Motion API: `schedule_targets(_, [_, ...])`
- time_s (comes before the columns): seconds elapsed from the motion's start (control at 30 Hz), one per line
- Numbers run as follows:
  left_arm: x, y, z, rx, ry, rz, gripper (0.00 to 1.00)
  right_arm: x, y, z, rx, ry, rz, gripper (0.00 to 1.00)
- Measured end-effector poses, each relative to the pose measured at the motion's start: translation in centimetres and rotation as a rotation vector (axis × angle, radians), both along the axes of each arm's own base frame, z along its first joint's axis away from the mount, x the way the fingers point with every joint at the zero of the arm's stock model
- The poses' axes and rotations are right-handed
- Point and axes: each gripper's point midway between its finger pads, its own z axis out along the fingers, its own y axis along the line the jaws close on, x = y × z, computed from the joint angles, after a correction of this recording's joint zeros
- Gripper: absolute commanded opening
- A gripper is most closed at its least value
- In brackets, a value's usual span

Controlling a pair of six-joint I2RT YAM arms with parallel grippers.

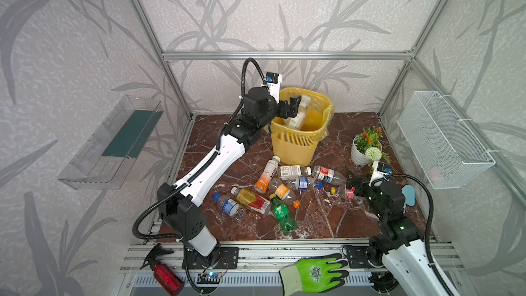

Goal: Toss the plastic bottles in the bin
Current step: 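Lift the green-label bottle with the left gripper and drop it into the bin, then withdraw the left gripper while the right gripper lowers onto the crushed red-label bottle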

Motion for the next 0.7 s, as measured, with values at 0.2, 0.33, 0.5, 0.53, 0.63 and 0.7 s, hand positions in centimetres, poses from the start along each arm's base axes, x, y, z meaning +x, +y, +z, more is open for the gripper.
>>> schedule_targets(0.2, [-4.8,2.7,4.0,-0.038,-0.116,0.004,0.99,0.0,0.0,-0.5,0.001,0.021,-0.002,0.97])
schedule_targets(0.33, [-8.2,4.6,7.0,-0.097,-0.220,0.010,0.99,0.2,0.0,-1.4,0.005,0.061,-0.006,0.97])
schedule_targets(0.5, [-9.0,5.2,3.1,-0.099,-0.175,0.026,0.99,0.3,0.0,-3.3,0.025,0.153,-0.028,0.97])
schedule_targets(0.53, [-8.9,5.1,1.6,-0.089,-0.148,0.028,0.99,0.3,0.0,-3.6,0.033,0.171,-0.035,0.97])
schedule_targets(0.63, [-8.7,4.9,-4.3,-0.039,-0.041,0.038,0.99,-0.1,-0.4,-4.9,0.065,0.238,-0.074,0.97])
schedule_targets(0.7, [-8.9,4.8,-7.7,-0.002,0.018,0.043,0.99,-0.5,-0.6,-5.7,0.097,0.277,-0.105,0.97])
